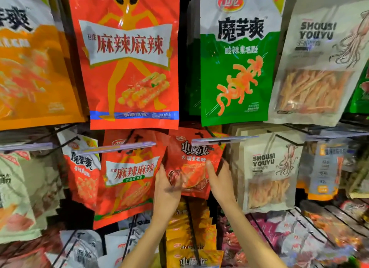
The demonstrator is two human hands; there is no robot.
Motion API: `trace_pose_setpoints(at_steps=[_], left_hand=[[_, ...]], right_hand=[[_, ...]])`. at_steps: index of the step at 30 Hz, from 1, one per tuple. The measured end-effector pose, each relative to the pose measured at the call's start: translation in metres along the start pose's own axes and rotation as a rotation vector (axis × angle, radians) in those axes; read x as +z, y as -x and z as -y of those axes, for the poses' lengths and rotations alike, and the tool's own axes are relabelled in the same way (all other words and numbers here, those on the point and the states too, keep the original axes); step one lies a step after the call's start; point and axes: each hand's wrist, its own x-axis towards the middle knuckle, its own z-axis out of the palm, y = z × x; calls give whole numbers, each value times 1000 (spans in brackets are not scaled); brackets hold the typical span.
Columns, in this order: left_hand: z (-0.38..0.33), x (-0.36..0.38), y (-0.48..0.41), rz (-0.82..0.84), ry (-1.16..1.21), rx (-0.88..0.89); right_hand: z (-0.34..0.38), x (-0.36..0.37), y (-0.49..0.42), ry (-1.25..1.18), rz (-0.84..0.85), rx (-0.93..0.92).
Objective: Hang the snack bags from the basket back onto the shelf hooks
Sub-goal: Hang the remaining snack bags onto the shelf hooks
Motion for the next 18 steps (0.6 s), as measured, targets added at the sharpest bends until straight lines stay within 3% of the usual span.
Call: trace_pose_setpoints(at_steps=[6,9,18], left_hand=[[-3,-1,-19,66,-43,-48],[-4,7,-26,130,84,-45],[-9,28,-18,44,258,-137]], right_hand=[[-1,-3,-15,-34,55,76],[-5,-3,-22,-93,76,110],[-11,-15,-5,-309,198,112]])
